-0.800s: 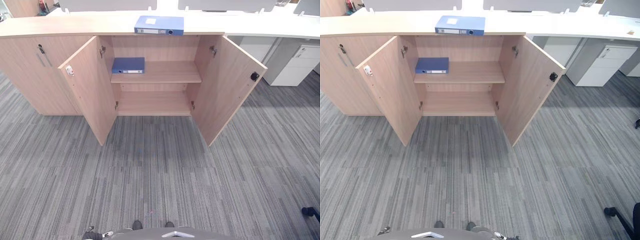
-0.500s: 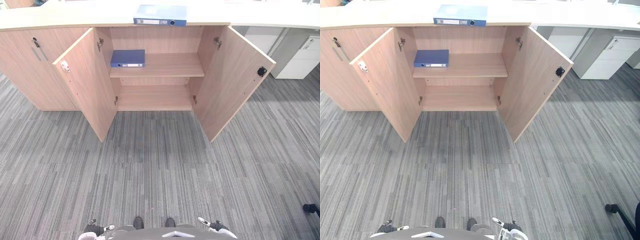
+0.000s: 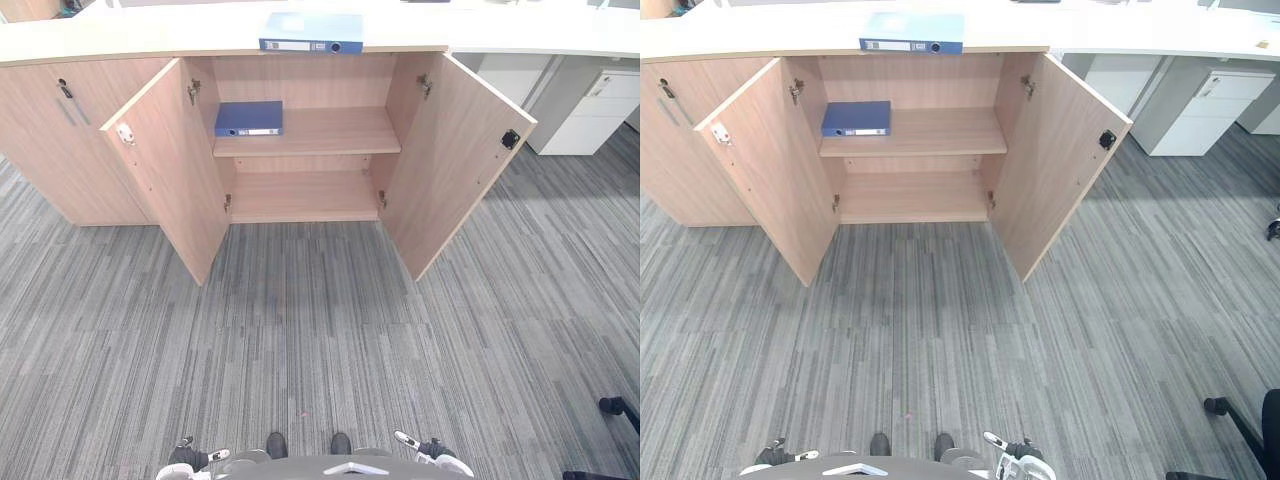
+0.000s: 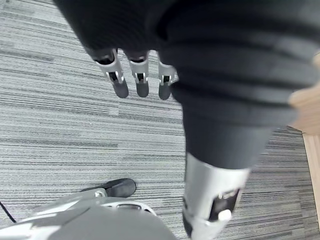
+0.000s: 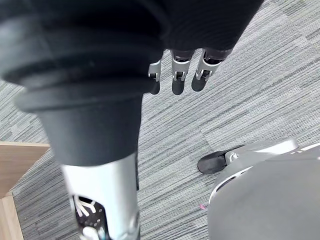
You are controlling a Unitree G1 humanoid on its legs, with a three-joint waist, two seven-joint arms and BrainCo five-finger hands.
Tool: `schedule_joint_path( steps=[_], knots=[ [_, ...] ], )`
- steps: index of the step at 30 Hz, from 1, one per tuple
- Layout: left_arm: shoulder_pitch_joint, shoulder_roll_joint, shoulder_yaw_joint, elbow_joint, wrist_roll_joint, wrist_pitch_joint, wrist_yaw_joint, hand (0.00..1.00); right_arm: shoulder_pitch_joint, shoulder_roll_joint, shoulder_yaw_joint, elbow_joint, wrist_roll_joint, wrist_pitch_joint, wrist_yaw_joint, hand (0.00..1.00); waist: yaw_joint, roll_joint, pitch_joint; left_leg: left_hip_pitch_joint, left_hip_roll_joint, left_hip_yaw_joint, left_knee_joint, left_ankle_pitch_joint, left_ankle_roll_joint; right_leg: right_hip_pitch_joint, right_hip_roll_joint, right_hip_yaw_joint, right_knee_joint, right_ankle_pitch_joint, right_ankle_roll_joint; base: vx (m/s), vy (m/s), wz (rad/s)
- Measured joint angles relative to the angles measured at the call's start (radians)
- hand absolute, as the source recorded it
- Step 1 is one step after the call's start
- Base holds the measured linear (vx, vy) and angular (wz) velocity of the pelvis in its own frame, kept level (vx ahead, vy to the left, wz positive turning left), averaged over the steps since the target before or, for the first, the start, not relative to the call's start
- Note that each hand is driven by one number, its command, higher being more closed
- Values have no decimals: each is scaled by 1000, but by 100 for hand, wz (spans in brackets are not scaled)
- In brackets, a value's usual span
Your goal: Walk over to the cabinet, pick up the folder, carry it to the office cabinet, place the folder inside the office cabinet, then close the office cabinet door
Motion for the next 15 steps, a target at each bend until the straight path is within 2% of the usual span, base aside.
schedule_joint_path(
  steps=[6, 11, 13, 15],
  knots=[
    [-4, 2, 0, 0, 1, -1, -2, 0, -3, 0, -1, -2, -10, 0, 0, 0, 7, -1, 4, -10, 0, 40, 1, -26, 1, -20, 1, 41, -5, 2, 2, 59, 5, -24],
    [-16, 12, 1, -1, 1, -1, -2, 0, -15, 6, -1, -4, -27, 4, 0, 0, 15, -16, 15, -29, -3, 63, 7, -48, 10, -50, -1, 63, -2, -1, 9, 89, 4, -15],
    [-22, 11, 1, -3, 1, -1, -2, 0, -25, 8, -2, -5, -30, 5, 0, 0, 15, -15, 16, -36, -5, 68, 8, -59, 12, -70, -4, 64, 24, -20, 19, 88, 12, -9],
    [-30, 13, 1, -10, 0, -1, -2, 0, -43, 19, -7, -13, -29, 4, 1, 0, 13, -16, 36, -35, -7, 71, 47, -98, 15, -133, -18, 63, 195, -115, 27, 123, 42, -3]
  ],
)
